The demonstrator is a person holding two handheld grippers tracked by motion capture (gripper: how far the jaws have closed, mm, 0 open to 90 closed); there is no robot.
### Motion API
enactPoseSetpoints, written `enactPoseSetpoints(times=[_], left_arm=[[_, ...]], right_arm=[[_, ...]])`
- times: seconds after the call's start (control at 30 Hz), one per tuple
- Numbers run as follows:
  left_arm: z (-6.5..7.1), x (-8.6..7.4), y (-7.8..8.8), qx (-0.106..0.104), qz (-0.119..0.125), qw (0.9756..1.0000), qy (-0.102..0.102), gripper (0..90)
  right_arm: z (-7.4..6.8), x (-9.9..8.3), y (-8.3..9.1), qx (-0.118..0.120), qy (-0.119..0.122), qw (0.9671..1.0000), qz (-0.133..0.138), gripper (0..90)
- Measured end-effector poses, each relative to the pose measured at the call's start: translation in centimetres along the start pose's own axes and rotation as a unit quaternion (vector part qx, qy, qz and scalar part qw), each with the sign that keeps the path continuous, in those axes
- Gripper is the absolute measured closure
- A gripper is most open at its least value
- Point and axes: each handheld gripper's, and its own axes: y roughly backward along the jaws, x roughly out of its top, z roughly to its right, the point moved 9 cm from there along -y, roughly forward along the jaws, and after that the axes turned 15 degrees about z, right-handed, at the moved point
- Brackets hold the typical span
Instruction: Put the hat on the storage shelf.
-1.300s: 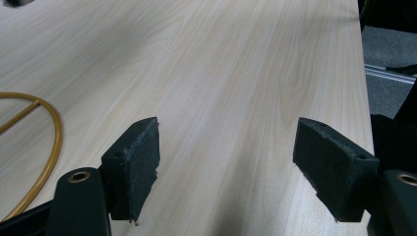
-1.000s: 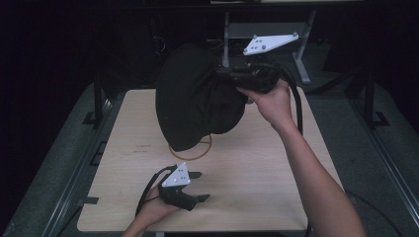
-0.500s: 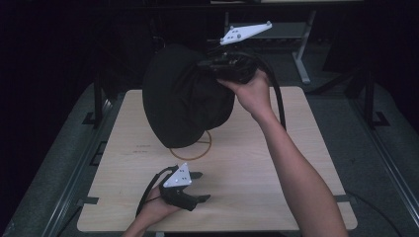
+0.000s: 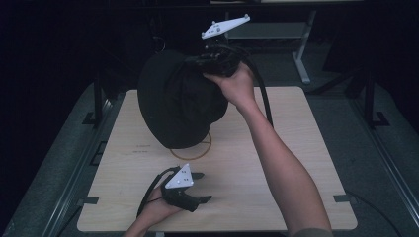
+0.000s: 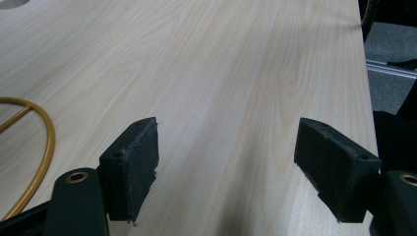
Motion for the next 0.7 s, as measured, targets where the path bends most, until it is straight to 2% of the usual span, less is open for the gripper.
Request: enactPoseSetpoints(times=[0.13,0.17,0.4,0.5,0.7], left_arm=[[0.2,0.0,-0.2,-0.006,-0.001,1.0000,0.002,24.3],[0.4,-0.2,-0.4,-0.010,-0.006,0.9999,-0.002,24.3],[0.9,-0.3,-0.7,-0.018,-0.015,0.9997,-0.011,24.4],[1.1,-0.4,-0.8,-0.023,-0.018,0.9995,-0.013,24.3],[1.1,-0.3,-0.9,-0.025,-0.015,0.9995,-0.013,24.4]], right_arm=[[0.1,-0.1,-1.1,-0.001,-0.001,1.0000,-0.008,87.3],[0.0,-0.2,-1.7,0.006,-0.014,0.9999,-0.007,87.3],[0.1,-1.0,-3.2,0.003,-0.011,0.9997,-0.023,87.3],[0.2,-1.6,-4.3,-0.002,-0.015,0.9991,-0.040,87.3],[0.2,-2.4,-5.9,0.005,-0.017,0.9984,-0.053,87.3]])
